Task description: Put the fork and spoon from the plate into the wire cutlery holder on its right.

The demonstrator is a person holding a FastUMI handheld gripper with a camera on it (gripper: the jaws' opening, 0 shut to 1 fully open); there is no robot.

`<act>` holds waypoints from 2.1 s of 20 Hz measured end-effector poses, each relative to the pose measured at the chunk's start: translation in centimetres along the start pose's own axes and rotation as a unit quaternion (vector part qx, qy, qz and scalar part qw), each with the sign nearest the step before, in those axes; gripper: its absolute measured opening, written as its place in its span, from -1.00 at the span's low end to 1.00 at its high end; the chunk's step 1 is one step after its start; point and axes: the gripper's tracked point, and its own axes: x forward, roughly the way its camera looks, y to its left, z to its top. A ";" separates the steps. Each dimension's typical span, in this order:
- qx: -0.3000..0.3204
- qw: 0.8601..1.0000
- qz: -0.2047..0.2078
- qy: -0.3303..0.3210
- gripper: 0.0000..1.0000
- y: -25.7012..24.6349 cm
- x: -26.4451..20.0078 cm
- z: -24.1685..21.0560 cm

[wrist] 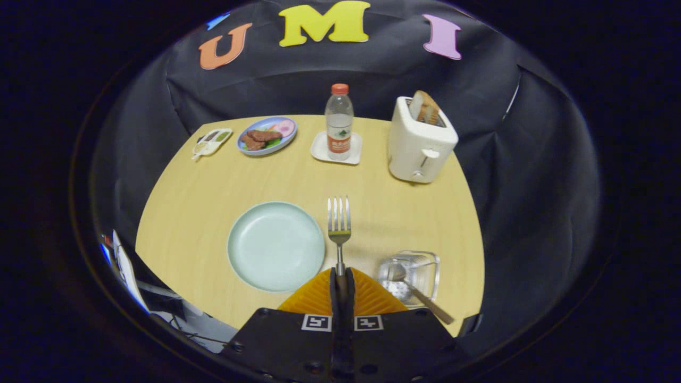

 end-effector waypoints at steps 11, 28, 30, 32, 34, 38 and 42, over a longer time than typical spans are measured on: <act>0.019 0.992 0.016 0.126 -0.98 -9.4 -1.9 -5.1; 0.051 0.983 0.037 0.171 -0.79 -8.4 2.0 -6.4; 0.059 0.984 0.039 0.163 -0.59 -8.2 2.0 -6.0; 0.066 0.986 0.038 0.146 -0.42 -8.3 1.8 -5.3; 0.069 0.990 0.036 0.120 -0.26 -8.3 1.5 -4.3; 0.072 0.996 0.030 0.052 0.40 -8.1 0.0 -1.5; 0.093 0.994 0.033 -0.054 0.92 -7.3 -2.9 3.0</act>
